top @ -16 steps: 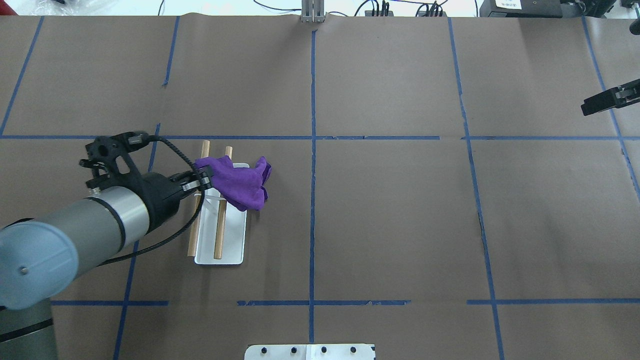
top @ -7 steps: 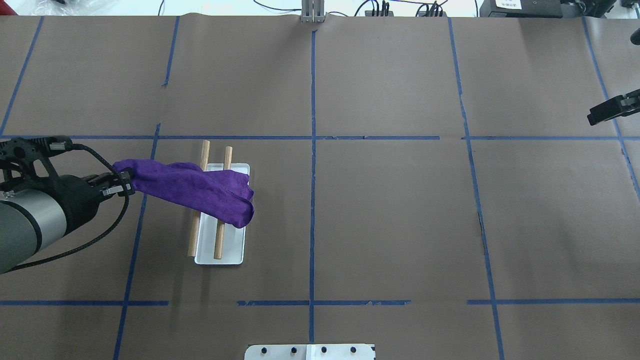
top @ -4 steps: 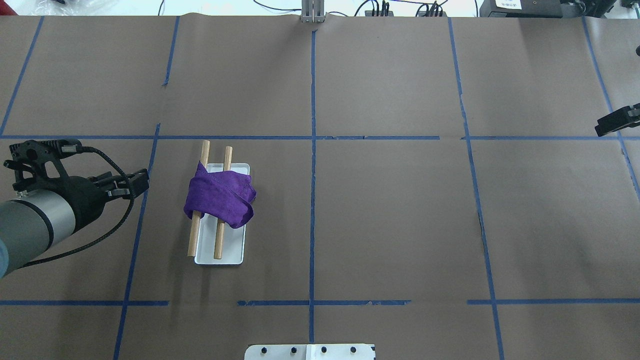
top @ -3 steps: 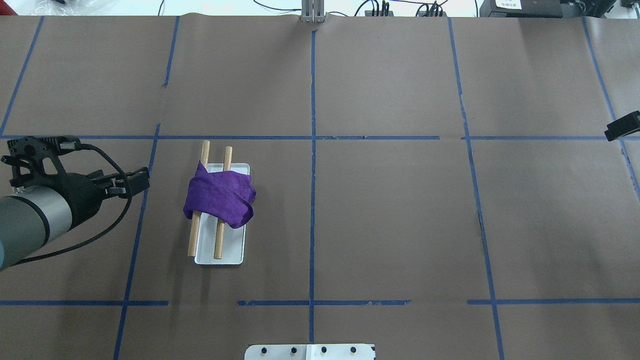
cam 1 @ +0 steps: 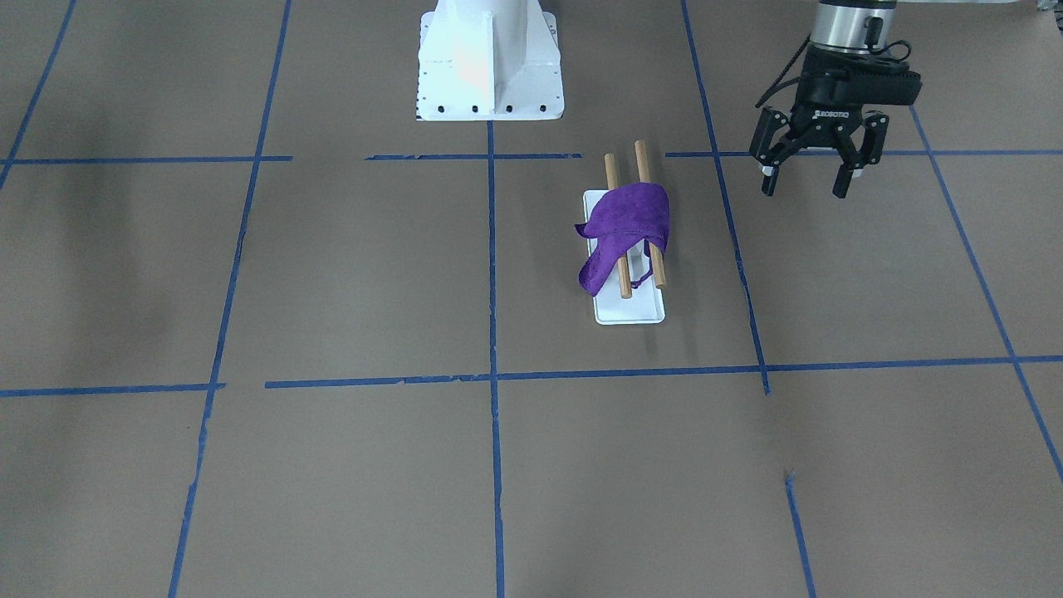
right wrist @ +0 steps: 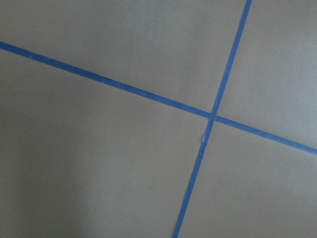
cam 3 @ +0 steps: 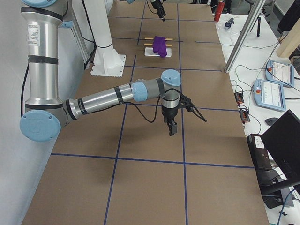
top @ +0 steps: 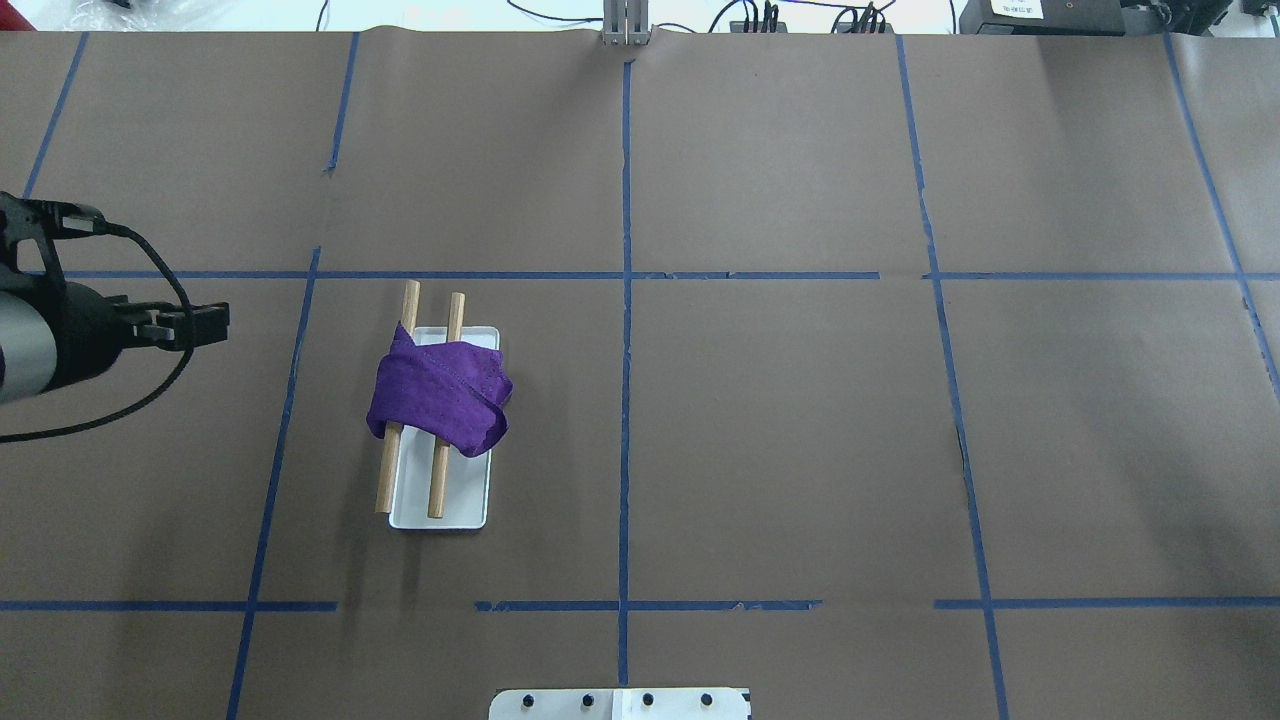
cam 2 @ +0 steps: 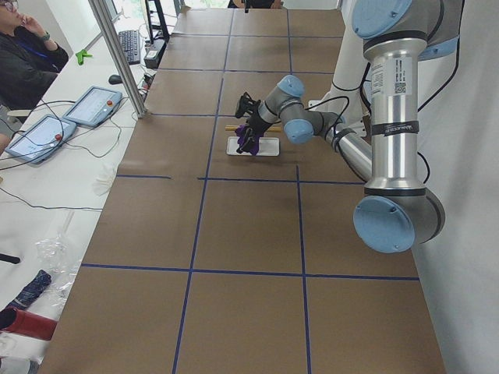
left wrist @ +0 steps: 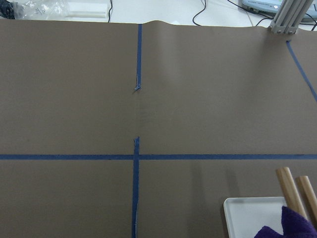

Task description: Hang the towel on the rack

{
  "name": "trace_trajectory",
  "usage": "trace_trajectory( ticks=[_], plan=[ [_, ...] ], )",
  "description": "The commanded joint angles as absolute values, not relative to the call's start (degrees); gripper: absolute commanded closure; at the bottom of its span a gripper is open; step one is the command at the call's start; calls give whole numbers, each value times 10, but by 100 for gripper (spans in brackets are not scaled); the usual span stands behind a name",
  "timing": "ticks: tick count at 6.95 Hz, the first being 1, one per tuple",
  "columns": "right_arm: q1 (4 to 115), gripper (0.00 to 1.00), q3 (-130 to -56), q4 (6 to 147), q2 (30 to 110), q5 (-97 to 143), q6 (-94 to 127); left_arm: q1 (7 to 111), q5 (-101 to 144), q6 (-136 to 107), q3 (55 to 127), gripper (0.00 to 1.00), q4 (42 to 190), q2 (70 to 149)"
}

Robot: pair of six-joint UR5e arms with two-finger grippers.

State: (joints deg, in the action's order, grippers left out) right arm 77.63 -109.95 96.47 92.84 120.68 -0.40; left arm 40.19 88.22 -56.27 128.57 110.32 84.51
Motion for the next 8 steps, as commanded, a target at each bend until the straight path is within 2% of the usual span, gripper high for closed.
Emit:
trace_trajectory(
  ticks=[1, 2, 4, 5, 8],
  plan=[
    [829, 0, -1028, 964, 928, 1270, -69, 531, 990, -381, 1228, 0, 1071, 852],
    [860, 0, -982, 963, 916, 1295, -121, 600, 1045, -283, 1174, 0, 1071, 855],
    [867, 0, -952, 963, 892, 1317, -119, 739, 1231, -119, 1033, 0, 1055, 895],
    [867, 0, -949, 962, 878, 1317, -113, 776, 1262, -67, 1002, 0, 1034, 894],
    [874, 0, -947, 963, 876, 1321, -88, 855, 1265, 35, 995, 0, 897, 895]
  ],
)
